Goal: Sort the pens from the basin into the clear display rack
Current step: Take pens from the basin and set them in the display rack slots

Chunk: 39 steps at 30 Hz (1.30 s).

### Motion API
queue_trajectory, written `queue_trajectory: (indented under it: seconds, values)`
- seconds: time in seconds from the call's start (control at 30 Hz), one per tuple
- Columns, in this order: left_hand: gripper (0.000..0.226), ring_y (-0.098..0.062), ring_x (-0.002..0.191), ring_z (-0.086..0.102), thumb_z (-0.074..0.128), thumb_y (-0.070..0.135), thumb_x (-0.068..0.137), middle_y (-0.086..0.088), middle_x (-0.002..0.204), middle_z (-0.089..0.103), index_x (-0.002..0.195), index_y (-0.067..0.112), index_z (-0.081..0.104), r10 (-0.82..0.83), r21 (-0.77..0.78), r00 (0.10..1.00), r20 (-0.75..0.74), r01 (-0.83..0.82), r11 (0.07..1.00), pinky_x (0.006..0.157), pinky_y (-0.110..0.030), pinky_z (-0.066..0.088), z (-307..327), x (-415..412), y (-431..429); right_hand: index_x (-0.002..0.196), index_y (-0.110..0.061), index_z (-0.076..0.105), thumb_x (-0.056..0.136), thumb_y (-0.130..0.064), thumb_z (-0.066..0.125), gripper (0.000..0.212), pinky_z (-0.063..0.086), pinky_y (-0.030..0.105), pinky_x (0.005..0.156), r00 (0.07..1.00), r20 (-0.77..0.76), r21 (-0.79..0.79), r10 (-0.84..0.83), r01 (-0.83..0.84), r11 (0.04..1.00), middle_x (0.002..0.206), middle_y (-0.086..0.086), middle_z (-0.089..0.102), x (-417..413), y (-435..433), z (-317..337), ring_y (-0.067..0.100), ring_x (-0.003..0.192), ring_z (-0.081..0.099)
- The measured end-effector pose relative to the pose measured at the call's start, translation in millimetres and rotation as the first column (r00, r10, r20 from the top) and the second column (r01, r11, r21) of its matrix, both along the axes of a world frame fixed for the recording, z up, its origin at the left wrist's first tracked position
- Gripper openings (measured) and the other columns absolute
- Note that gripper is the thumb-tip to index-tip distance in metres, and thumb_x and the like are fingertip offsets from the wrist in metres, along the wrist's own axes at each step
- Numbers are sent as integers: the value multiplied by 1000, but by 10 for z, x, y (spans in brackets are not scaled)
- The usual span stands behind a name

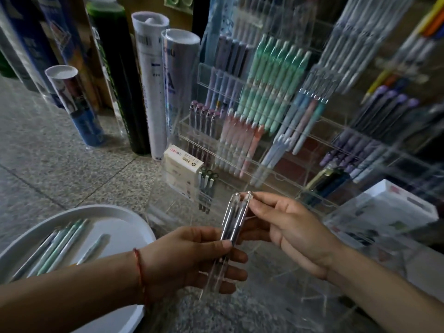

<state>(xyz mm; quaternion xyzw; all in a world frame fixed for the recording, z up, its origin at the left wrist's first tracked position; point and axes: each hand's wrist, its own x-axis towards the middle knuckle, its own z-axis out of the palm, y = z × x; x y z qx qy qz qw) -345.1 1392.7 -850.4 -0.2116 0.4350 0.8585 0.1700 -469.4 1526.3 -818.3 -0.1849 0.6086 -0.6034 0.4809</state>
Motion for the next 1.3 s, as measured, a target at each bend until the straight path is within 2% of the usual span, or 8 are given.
queue_trajectory:
  seconds: [0.27, 0.4, 0.5, 0.6, 0.67, 0.97, 1.07, 1.3]
  values:
    - [9, -23, 61, 69, 55, 3, 85, -13, 73, 71, 91, -3, 56, 108, -234, 994, 18, -101, 967, 58, -34, 57, 14, -153, 87, 103, -1, 61, 81, -11, 60, 24, 58, 28, 66, 980, -52, 53, -194, 196, 979, 86, 14, 67, -26, 31, -6, 16, 70, 66]
    - [11, -15, 57, 65, 47, 8, 93, -2, 65, 69, 82, 8, 51, 160, -522, 974, -158, -220, 824, 50, -24, 52, 31, -317, 18, 99, -3, 60, 81, -11, 60, 19, 58, 26, 61, 926, -190, -1, -325, 331, 944, 86, 14, 67, -156, 108, 100, 13, 67, 67]
    - [12, -1, 37, 43, 45, 15, 95, 6, 49, 56, 88, 12, 54, 150, -684, 943, -298, -321, 655, 38, -11, 33, 86, -406, -43, 95, -14, 61, 80, -18, 60, 15, 57, 22, 66, 756, -489, -175, -435, 403, 898, 84, 4, 71, -292, 228, 278, 11, 76, 68]
    - [28, -2, 34, 32, 36, 28, 96, 5, 50, 46, 97, 10, 58, 158, -611, 926, -344, -348, 711, 35, -11, 26, 128, -458, -36, 98, -26, 56, 83, -28, 63, 17, 53, 16, 75, 446, -772, -326, -453, 335, 884, 94, -2, 67, -310, 311, 348, 9, 89, 65]
    - [32, -2, 37, 31, 32, 25, 97, 5, 49, 45, 96, 12, 61, 174, -541, 922, -346, -348, 766, 37, -14, 26, 131, -474, -16, 102, -27, 55, 84, -29, 63, 20, 51, 13, 77, 341, -872, -275, -351, 253, 928, 98, -7, 65, -260, 274, 191, 5, 90, 64]
    - [25, -12, 47, 61, 31, 10, 98, -3, 53, 61, 86, 6, 53, 363, -334, 899, -245, -430, 839, 46, -18, 50, 9, -424, -22, 93, -24, 56, 87, -13, 63, 15, 50, 16, 75, 575, -809, -15, -117, 180, 984, 88, -5, 64, -223, -118, -399, 6, 83, 62]
    - [24, -13, 50, 64, 32, 9, 98, -4, 56, 63, 86, 7, 52, 348, -349, 909, -231, -411, 842, 49, -20, 53, -26, -398, -21, 94, -21, 54, 88, -16, 63, 12, 45, 10, 67, 531, -843, 18, -86, 187, 982, 83, -7, 61, -216, -167, -467, 3, 77, 59]
    - [21, -16, 56, 67, 35, 8, 97, -5, 59, 67, 87, 7, 53, 286, -400, 933, -219, -353, 846, 54, -24, 54, -118, -415, 0, 97, -15, 53, 90, -16, 61, 11, 47, 16, 61, 397, -918, 66, -6, 167, 984, 82, -1, 60, -175, -108, -393, 8, 71, 58]
